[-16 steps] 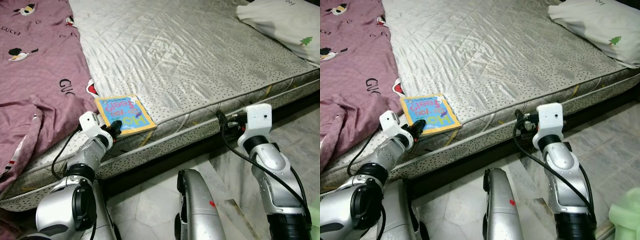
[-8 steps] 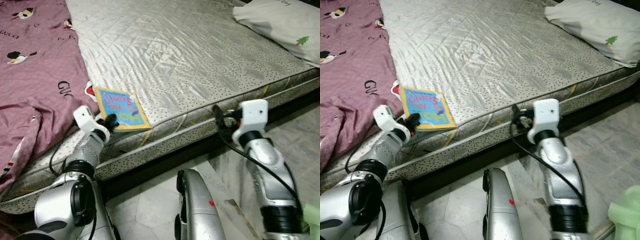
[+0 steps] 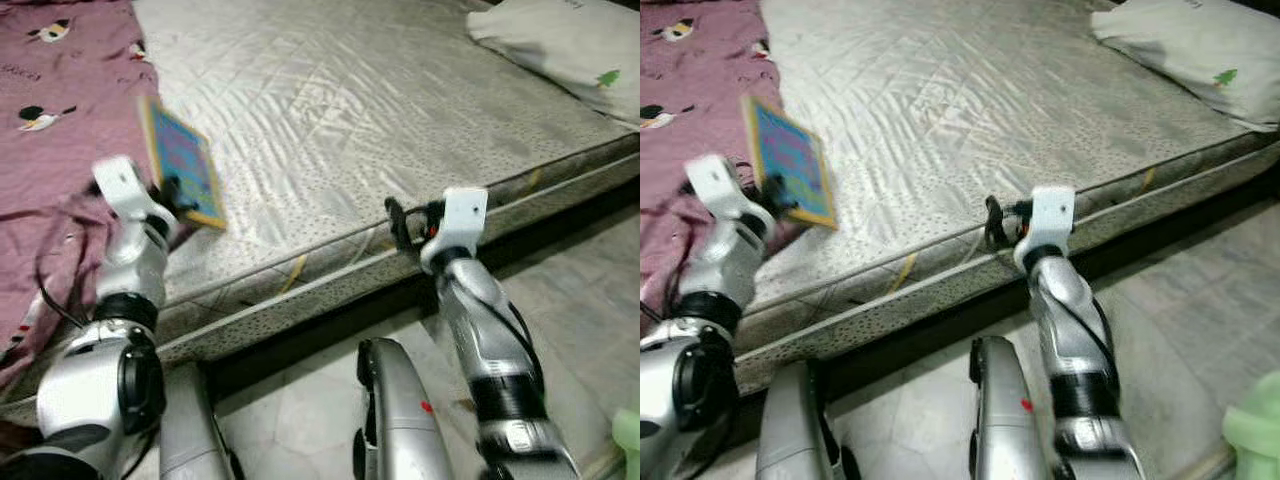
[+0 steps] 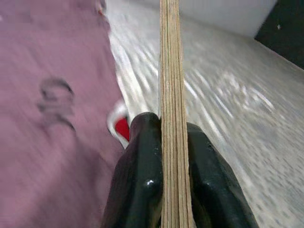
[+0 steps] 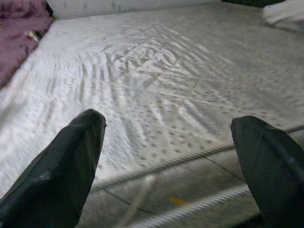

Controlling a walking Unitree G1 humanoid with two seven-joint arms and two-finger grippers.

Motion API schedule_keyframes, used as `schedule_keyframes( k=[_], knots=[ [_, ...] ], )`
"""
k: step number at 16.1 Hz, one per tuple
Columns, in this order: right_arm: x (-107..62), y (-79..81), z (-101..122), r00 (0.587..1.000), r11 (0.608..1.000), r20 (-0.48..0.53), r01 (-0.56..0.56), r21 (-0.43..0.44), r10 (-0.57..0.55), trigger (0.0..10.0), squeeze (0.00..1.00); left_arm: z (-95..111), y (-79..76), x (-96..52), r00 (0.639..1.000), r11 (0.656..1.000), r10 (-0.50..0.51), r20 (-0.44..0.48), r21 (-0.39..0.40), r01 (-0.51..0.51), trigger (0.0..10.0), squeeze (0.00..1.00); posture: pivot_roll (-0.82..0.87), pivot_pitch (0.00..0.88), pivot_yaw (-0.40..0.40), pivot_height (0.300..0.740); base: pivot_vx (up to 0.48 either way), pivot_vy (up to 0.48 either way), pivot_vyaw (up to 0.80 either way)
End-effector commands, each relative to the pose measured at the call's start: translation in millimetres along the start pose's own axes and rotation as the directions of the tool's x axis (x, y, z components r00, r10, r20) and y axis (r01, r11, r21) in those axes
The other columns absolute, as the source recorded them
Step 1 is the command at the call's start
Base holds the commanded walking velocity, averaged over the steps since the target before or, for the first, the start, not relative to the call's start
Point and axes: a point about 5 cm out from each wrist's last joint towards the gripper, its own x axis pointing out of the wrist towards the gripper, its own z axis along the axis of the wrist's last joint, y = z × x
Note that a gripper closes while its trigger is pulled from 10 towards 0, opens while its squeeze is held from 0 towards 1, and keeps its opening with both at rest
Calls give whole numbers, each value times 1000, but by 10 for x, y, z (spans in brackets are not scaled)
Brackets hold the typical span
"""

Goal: Clean up the room

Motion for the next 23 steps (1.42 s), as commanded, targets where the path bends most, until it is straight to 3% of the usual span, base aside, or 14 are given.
schedule_keyframes(
  k=[1,3,5,8,9,11,13,14,16,18,23],
  knots=[
    [52,-3,-9,1000,1000,-7,28,3,-28,10000,0,254,-67,44,994,999,-27,110,46,22,0,0,-130,0,26,501,0,0,0],
    [117,139,60,997,997,58,-59,53,56,10000,0,194,-55,-63,989,996,-18,147,88,5,0,0,-106,0,38,501,0,0,0],
    [191,171,77,997,1000,75,-24,19,23,10000,0,54,-79,-222,986,993,-25,162,120,5,0,0,-85,0,42,501,0,0,0],
    [236,272,78,994,990,80,-79,115,70,10000,0,-104,-92,-500,980,970,-7,198,239,-42,0,0,-47,0,36,501,0,0,0],
    [233,294,81,993,987,96,-84,140,71,10000,0,-112,-104,-574,974,952,-11,227,300,-59,10000,0,-43,0,38,501,0,0,0],
    [174,321,55,990,984,126,-86,159,66,10000,0,-48,-126,-752,951,876,34,309,449,-177,10000,0,-42,0,47,501,0,0,0],
    [147,324,36,989,983,131,-90,159,70,10000,0,-43,-138,-809,951,856,48,305,478,-196,10000,0,-44,0,48,501,0,0,0],
    [126,328,31,987,983,141,-101,153,80,10000,0,-44,-145,-839,952,864,42,304,468,-187,10000,0,-50,0,50,501,0,0,0],
    [77,379,86,974,976,187,-157,152,128,10000,0,-61,-288,-886,955,896,-73,286,439,-63,10000,0,-64,0,52,521,0,0,0],
    [83,391,129,972,974,197,-161,162,127,10000,0,-23,-366,-887,954,901,-82,290,430,-53,10000,0,-68,0,46,541,0,0,0],
    [8,366,151,974,972,192,-158,176,123,10000,0,-130,-317,-986,973,933,-40,228,357,-46,10000,0,-81,0,46,610,0,0,0]
  ],
)
